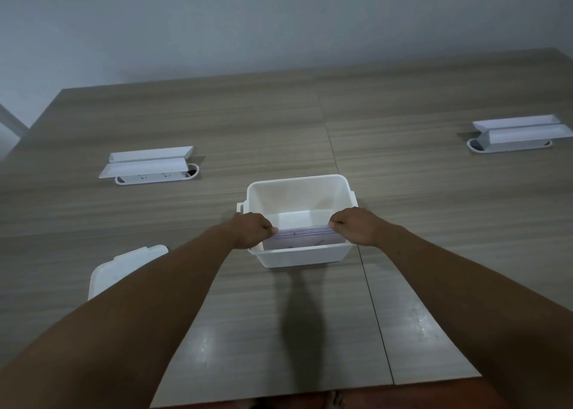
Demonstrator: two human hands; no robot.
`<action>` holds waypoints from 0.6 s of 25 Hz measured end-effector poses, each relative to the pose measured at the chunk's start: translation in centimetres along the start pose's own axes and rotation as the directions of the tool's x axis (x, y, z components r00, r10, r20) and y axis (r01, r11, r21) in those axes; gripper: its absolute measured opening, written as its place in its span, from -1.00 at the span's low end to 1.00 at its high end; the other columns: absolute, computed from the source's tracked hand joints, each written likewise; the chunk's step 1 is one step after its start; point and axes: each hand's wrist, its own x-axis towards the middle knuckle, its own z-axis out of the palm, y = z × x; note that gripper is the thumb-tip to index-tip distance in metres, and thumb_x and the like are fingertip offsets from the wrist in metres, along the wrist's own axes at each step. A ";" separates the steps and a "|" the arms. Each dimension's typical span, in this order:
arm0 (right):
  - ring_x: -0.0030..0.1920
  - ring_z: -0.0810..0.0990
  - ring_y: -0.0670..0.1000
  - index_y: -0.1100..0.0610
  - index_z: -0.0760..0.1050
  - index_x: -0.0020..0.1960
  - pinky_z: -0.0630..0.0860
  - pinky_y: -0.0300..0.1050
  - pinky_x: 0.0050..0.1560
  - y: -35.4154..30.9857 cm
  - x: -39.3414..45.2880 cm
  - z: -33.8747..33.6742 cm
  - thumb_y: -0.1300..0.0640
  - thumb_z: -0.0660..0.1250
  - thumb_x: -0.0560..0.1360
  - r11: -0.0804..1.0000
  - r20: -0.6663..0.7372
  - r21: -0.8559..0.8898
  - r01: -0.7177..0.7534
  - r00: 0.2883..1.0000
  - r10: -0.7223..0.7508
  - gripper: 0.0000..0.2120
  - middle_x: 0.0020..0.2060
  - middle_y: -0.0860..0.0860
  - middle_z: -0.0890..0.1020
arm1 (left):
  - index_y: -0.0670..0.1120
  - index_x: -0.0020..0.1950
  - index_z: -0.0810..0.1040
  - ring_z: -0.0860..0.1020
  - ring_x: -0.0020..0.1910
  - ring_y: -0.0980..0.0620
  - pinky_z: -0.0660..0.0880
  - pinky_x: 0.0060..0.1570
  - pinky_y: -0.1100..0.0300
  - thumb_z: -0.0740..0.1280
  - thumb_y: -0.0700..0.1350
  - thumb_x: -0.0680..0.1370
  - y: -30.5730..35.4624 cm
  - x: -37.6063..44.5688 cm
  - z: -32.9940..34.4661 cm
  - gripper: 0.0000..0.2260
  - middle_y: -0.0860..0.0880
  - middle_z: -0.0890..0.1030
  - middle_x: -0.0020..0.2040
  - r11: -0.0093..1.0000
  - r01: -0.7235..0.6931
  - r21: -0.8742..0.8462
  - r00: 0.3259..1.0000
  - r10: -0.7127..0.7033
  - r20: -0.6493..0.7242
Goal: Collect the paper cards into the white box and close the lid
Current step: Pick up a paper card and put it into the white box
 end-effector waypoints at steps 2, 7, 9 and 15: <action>0.11 0.54 0.07 0.13 0.59 0.05 0.38 -0.06 0.15 -0.3 -0.2 -0.5 0.00 0.08 0.63 1.000 -0.009 -0.018 -0.015 1.000 0.015 -0.65 0.05 0.01 0.65 | -0.04 -0.10 0.60 0.56 0.11 -0.11 0.39 0.22 0.05 0.14 0.12 0.61 0.1 -0.2 -0.2 -0.66 -0.04 0.66 0.07 1.000 -0.009 0.006 1.000 0.009 -0.021; -0.07 0.56 0.11 0.19 0.53 -0.08 0.30 -0.10 0.01 -2.1 -1.0 -2.5 -0.01 0.05 0.63 0.999 -0.204 -0.027 0.032 0.978 -0.037 -0.62 -0.17 0.05 0.65 | 0.03 0.22 0.62 0.51 0.29 -0.07 0.35 0.35 0.05 0.20 0.09 0.60 -0.1 -2.3 -1.7 -0.68 0.00 0.60 0.29 0.978 -0.066 -0.200 0.953 0.002 -0.304; -0.12 0.55 0.15 0.28 0.49 -0.11 0.33 -0.07 -0.08 -3.4 -1.4 -3.5 -0.03 0.05 0.64 0.999 -0.218 0.026 0.043 0.975 -0.037 -0.57 -0.22 0.12 0.62 | -0.04 0.20 0.63 0.55 0.23 -0.06 0.40 0.20 0.12 0.20 0.05 0.60 -0.8 -3.4 -2.4 -0.69 -0.03 0.63 0.24 0.956 -0.098 -0.277 0.938 -0.004 -0.347; -0.02 0.55 0.14 0.27 0.53 0.00 0.44 -0.01 0.06 -9.6 -0.7 -5.1 -0.02 0.05 0.64 0.997 -0.235 0.071 0.030 0.972 -0.012 -0.58 -0.08 0.11 0.64 | -0.21 0.06 0.61 0.56 0.17 -0.16 0.41 0.13 0.09 0.13 0.03 0.64 -5.9 -6.2 -4.3 -0.63 -0.19 0.64 0.18 0.961 -0.089 -0.263 0.922 -0.020 -0.387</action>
